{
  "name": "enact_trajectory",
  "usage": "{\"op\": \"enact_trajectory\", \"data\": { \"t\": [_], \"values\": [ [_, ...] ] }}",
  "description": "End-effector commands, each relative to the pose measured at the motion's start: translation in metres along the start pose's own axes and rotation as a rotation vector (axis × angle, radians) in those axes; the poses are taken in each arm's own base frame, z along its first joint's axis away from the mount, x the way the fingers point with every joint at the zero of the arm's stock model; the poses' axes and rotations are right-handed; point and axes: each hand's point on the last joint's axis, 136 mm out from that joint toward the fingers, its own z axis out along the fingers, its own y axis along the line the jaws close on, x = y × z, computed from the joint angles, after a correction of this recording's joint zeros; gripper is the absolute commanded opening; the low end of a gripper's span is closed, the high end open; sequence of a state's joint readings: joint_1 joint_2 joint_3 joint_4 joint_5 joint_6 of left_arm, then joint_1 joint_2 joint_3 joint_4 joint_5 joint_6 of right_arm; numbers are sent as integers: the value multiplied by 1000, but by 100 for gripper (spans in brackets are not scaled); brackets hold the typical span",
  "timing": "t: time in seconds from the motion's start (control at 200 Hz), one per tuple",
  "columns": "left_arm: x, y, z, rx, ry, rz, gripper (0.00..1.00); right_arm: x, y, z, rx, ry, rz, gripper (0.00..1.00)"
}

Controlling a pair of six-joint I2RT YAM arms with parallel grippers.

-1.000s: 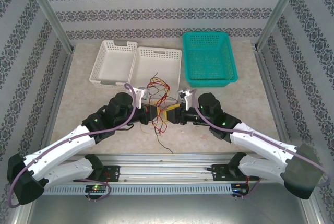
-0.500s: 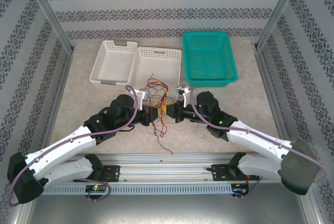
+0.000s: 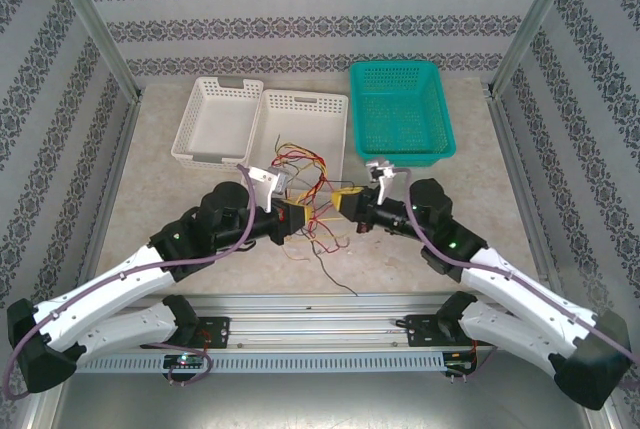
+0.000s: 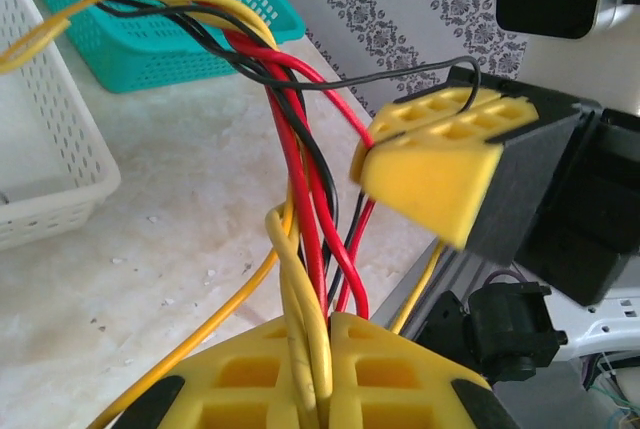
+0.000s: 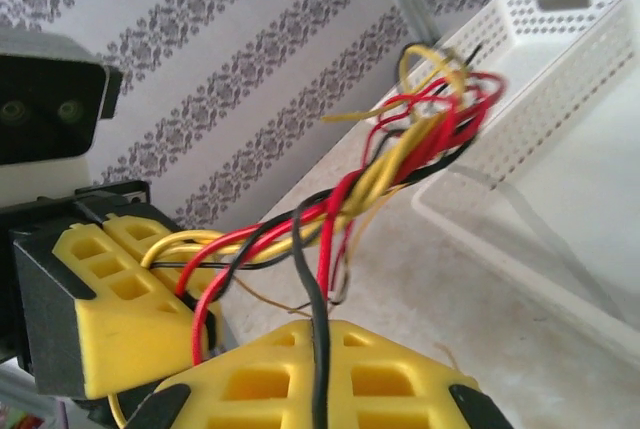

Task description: Untangle the cables

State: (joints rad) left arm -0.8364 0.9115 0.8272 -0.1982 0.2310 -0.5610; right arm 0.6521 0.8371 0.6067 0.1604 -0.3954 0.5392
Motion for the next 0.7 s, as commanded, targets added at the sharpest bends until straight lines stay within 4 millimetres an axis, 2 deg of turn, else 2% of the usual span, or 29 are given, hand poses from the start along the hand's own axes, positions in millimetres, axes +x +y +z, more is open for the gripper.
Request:
{"op": "enact_trajectory", "data": {
  "t": [0.0,0.255,0.455,0.6,0.694],
  "values": [
    [24,53,-31,-265,96,66,0,-6,-70,-35,295,-66,28,0],
    [33,61,-49,-321,172,132,0,-16,-95,-63,413,-109,69,0],
    [47,73,-62,-363,239,162,0,-30,-117,-95,548,-182,104,0],
    [55,83,-72,-397,263,167,0,-31,-128,-106,570,-199,157,0],
    [54,92,-82,-449,255,168,0,-29,-139,-117,631,-212,181,0]
  ]
}}
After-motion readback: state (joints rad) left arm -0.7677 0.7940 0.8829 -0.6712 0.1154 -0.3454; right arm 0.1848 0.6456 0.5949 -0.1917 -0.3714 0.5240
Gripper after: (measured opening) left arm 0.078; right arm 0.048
